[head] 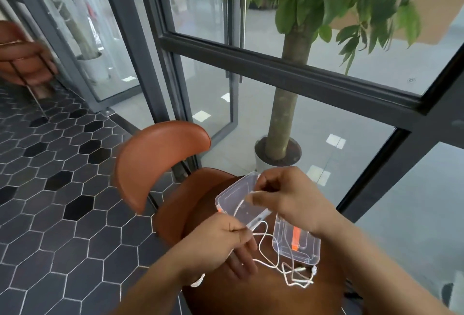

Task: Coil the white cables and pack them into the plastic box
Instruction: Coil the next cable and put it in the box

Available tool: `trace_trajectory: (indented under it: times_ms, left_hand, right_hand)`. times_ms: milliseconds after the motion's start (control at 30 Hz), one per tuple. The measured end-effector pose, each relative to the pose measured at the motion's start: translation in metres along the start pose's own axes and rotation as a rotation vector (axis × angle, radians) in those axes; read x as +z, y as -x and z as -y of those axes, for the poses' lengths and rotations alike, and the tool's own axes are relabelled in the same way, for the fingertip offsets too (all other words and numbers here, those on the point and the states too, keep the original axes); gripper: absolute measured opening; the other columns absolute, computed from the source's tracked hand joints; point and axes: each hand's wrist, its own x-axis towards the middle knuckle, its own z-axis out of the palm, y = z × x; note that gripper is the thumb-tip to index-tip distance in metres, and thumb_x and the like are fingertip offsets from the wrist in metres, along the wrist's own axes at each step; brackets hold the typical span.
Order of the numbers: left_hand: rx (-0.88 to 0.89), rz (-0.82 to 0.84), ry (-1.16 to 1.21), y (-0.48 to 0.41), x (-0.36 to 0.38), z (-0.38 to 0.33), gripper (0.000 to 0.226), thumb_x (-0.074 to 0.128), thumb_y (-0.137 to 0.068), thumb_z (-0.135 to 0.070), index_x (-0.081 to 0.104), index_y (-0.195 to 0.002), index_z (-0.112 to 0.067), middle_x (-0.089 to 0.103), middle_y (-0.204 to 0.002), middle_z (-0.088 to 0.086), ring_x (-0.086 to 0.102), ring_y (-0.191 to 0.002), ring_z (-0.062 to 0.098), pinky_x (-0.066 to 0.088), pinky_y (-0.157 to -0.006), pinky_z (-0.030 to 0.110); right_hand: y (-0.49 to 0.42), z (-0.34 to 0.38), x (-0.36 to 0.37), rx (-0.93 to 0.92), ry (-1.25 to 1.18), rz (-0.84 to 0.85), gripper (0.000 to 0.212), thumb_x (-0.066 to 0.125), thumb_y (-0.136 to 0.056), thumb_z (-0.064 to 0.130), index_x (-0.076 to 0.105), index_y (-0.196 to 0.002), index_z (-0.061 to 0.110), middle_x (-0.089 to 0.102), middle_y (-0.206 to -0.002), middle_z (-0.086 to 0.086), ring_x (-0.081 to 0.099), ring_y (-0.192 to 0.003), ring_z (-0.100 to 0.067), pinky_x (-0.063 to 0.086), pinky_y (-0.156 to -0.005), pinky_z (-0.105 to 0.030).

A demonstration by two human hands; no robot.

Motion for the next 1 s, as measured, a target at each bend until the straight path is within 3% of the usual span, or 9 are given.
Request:
trace_trajectory:
  times_ms: [200,367,500,600,667,733,800,900,1000]
  left_hand:
    - [0.143,-0.210,0.459,-0.004,0.004,-0.003,0.030,0.047,-0.102,-0.015,0.068,-0.099,0.006,0.073,-0.102,0.028,0.073,-0.091,0.041,0.055,-0.093,0.058]
    - [0.185,-0.108,0.843,-0.003,0.010,-0.013,0.020,0.056,-0.085,-0.008,0.066,-0.095,0.006,0.064,-0.102,0.035,0.068,-0.079,0.030,0.058,-0.077,0.040]
    - [0.227,0.029,1.041,0.001,0.014,-0.023,0.024,0.046,-0.088,-0.011,0.058,-0.102,0.004,0.061,-0.126,0.036,0.062,-0.117,0.043,0.042,-0.103,0.049]
    - [0.280,-0.006,1.189,0.006,0.009,-0.035,0.030,0.049,-0.093,-0.030,0.059,-0.089,-0.001,0.063,-0.124,0.036,0.062,-0.118,0.047,0.039,-0.110,0.055]
    - [0.320,0.003,1.231,0.010,0.003,-0.041,0.043,0.048,-0.094,-0.042,0.060,-0.080,-0.003,0.067,-0.116,0.035,0.066,-0.111,0.047,0.045,-0.102,0.055]
    - [0.325,-0.004,1.149,0.013,0.000,-0.040,0.043,0.049,-0.092,-0.045,0.056,-0.072,-0.007,0.072,-0.084,0.024,0.073,-0.082,0.036,0.058,-0.079,0.046]
    - [0.322,-0.038,1.029,0.012,0.004,-0.033,0.036,0.049,-0.093,-0.039,0.048,-0.070,-0.011,0.050,-0.053,0.008,0.049,-0.045,0.020,0.048,-0.051,0.031]
    - [0.316,-0.076,1.020,0.013,0.009,-0.028,0.041,0.043,-0.096,-0.043,0.047,-0.069,-0.011,0.024,-0.048,-0.001,0.014,-0.041,0.012,0.022,-0.041,0.024]
    - [0.285,-0.063,1.082,0.016,-0.001,-0.025,0.060,0.038,-0.090,-0.063,0.054,-0.070,-0.009,0.023,-0.049,-0.001,0.016,-0.040,0.009,0.017,-0.040,0.023]
  right_hand:
    - [0.043,0.000,0.028,-0.098,0.183,-0.258,0.013,0.072,-0.089,0.038,0.065,-0.081,0.030,0.064,-0.061,0.011,0.061,-0.059,-0.009,0.048,-0.055,-0.027]
    - [0.062,-0.019,0.053,-0.115,-0.003,-0.337,0.018,0.072,-0.091,0.021,0.060,-0.091,0.035,0.072,-0.079,0.013,0.068,-0.068,-0.010,0.055,-0.062,-0.034]
    - [0.068,-0.025,0.057,-0.151,0.007,-0.384,0.009,0.065,-0.087,0.034,0.058,-0.094,0.034,0.068,-0.076,0.008,0.065,-0.068,-0.010,0.054,-0.064,-0.032]
    - [0.079,-0.030,0.057,-0.168,0.008,-0.321,0.016,0.066,-0.088,0.037,0.054,-0.098,0.041,0.067,-0.077,0.007,0.066,-0.067,-0.007,0.052,-0.064,-0.021]
    - [0.086,-0.035,0.055,-0.097,-0.103,-0.163,0.016,0.067,-0.095,0.033,0.056,-0.096,0.046,0.068,-0.074,0.005,0.066,-0.065,-0.008,0.052,-0.065,-0.023]
    - [0.083,-0.043,0.051,-0.039,-0.230,-0.009,0.007,0.063,-0.095,0.034,0.067,-0.093,0.040,0.066,-0.069,-0.001,0.062,-0.063,-0.006,0.049,-0.064,-0.026]
    - [0.073,-0.051,0.047,-0.062,-0.192,0.036,0.013,0.060,-0.093,0.038,0.070,-0.086,0.044,0.064,-0.069,0.010,0.058,-0.065,-0.001,0.044,-0.064,-0.023]
    - [0.057,-0.051,0.040,-0.167,-0.101,0.092,0.015,0.059,-0.095,0.041,0.067,-0.085,0.049,0.064,-0.073,0.024,0.059,-0.067,-0.001,0.041,-0.065,-0.015]
    - [0.050,-0.048,0.037,-0.231,-0.054,0.184,0.012,0.062,-0.098,0.040,0.069,-0.088,0.038,0.063,-0.074,0.022,0.059,-0.066,-0.003,0.042,-0.064,-0.014]
